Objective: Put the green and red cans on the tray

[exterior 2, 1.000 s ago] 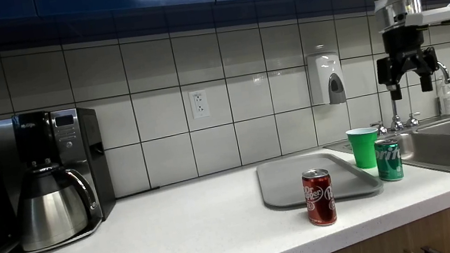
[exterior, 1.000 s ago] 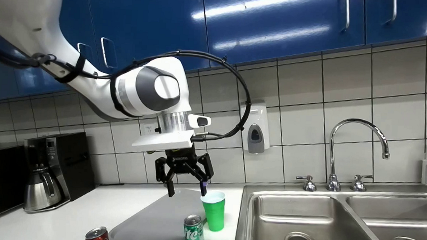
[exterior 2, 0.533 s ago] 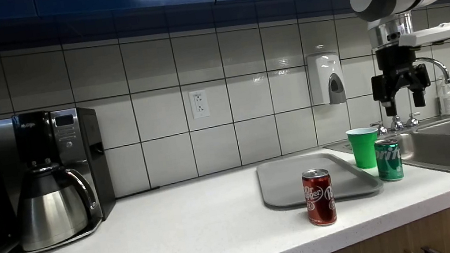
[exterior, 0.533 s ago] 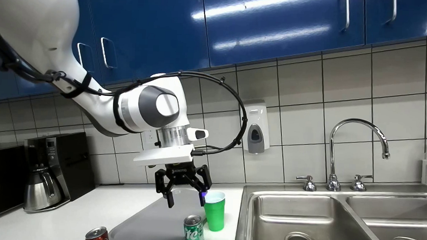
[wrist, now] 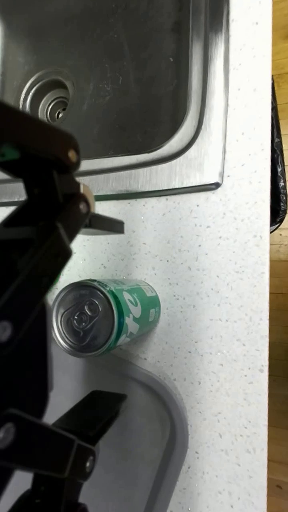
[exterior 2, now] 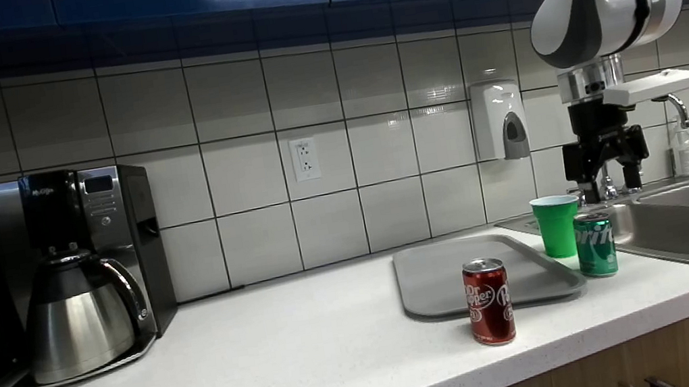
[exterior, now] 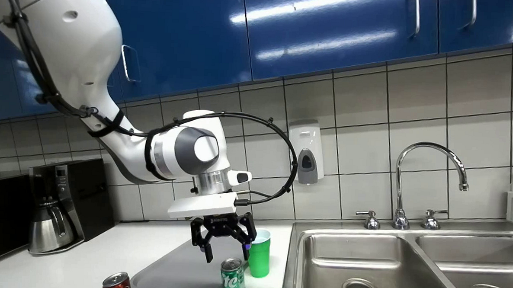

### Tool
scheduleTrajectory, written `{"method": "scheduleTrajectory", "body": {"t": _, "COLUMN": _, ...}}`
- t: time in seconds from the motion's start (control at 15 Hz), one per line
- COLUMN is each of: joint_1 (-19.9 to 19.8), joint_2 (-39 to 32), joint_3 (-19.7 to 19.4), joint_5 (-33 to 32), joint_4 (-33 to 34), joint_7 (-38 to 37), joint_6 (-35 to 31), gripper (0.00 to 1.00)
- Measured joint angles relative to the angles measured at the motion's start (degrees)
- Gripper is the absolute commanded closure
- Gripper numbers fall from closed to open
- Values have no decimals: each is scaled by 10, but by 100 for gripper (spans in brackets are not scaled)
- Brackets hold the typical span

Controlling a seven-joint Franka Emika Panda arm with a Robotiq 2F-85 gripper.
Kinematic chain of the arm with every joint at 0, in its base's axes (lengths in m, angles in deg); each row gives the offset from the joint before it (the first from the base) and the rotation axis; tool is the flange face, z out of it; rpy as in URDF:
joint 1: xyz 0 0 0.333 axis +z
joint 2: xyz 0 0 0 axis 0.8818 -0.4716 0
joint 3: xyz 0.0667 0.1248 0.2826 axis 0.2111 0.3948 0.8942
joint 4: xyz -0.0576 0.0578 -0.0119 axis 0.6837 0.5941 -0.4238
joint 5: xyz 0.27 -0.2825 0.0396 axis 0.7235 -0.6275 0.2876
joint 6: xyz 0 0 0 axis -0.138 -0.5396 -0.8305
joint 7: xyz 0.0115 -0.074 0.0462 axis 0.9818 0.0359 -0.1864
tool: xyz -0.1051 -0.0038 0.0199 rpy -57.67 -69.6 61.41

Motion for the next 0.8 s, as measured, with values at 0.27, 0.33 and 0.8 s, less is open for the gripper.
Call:
{"method": "scheduleTrajectory", "body": {"t": 0.27, "joint_1": 3, "joint_2": -35, "joint_3": 4, "joint_5": 0, "joint_4": 4, "joint_7": 0, "joint_6": -27, "gripper": 0}}
{"method": "scheduleTrajectory", "body": {"t": 0.33, "joint_1": 3, "joint_2": -43, "joint_3": 6, "joint_5": 0, "joint_4": 6, "joint_7": 0, "joint_6": -33, "gripper": 0}}
{"method": "scheduleTrajectory", "body": {"t": 0.8, "joint_1": 3, "joint_2": -100, "joint_3": 11, "joint_5": 0, "joint_4": 33, "joint_7": 0, "joint_6": -56, "gripper": 0}}
